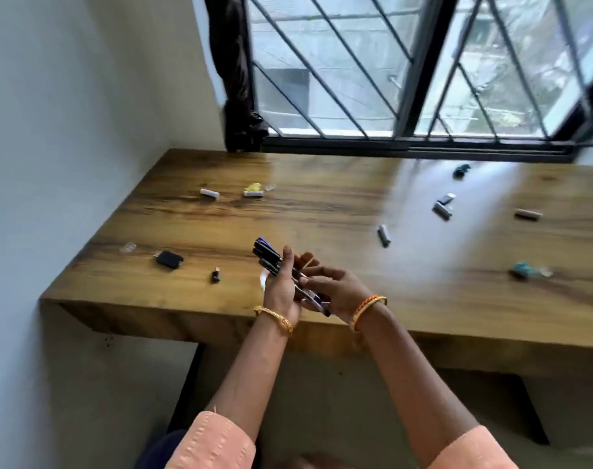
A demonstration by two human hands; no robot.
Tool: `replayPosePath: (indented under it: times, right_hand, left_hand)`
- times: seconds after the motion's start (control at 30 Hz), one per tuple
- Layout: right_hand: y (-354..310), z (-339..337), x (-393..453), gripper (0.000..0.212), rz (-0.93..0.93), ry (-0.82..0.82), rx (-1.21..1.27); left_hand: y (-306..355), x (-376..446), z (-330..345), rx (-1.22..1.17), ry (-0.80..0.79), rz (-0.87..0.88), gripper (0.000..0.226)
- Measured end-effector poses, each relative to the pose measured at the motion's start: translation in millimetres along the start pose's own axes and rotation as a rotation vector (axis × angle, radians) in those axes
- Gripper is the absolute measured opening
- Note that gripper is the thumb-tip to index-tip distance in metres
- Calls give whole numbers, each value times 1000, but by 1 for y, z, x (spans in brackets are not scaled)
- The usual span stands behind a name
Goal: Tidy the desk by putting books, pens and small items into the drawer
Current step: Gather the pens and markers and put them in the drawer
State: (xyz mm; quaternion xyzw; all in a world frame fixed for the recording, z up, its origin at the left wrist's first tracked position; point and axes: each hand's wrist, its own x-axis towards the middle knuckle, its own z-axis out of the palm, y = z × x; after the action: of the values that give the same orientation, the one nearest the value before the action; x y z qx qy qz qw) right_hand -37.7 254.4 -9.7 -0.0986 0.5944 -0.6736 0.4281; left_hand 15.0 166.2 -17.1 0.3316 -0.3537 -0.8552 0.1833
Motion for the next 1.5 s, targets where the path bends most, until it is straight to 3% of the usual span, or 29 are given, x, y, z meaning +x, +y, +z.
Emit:
replayPosePath:
  times: [0.1, 0.2, 0.33, 0.53, 0.63, 0.77, 0.9, 1.07, 1.2, 1.3, 1.43, 1.5]
  right_hand:
    - [12, -51, -38, 23, 11, 39, 59]
    - [18, -91, -65, 30, -59, 247, 132]
    - [17, -135, -77, 20, -106, 395, 140]
    - [5, -201, -79, 8, -131, 635, 424]
    - [-12, -237, -64, 20, -128, 810, 558]
    - [-30, -271, -48, 28, -175, 881, 678]
    - [-37, -290, -43, 40, -167, 865, 616]
    - [-45, -317, -55, 35, -133, 821, 140]
    - [-27, -372, -113, 32, -310, 1172, 143]
    - [-3, -401, -147, 38, -306, 1363, 353]
    - [56, -417, -167, 36, -12, 1353, 575]
    - [80, -420, -164, 40, 122, 1148, 742]
  left_hand:
    - [-43, -18, 31, 60, -53, -37, 34]
    - [-80, -29, 66, 137, -117, -128, 29]
    - [-120, -27, 113, 218, -161, -244, 36]
    - [-173, -2, 184, 345, -224, -240, 37]
    - [-198, 6, 225, 306, -257, -277, 30]
    - [-225, 13, 259, 224, -263, -293, 32]
    - [-238, 25, 273, 212, -247, -276, 39]
    - [-227, 43, 267, 292, -114, -289, 41]
    - [-220, 34, 257, 673, -121, -238, 36]
    - [-224, 29, 249, 1072, -118, -19, 31]
    - [-236, 1, 256, 1577, -111, 309, 47]
    - [-242, -11, 258, 1833, -96, 474, 59]
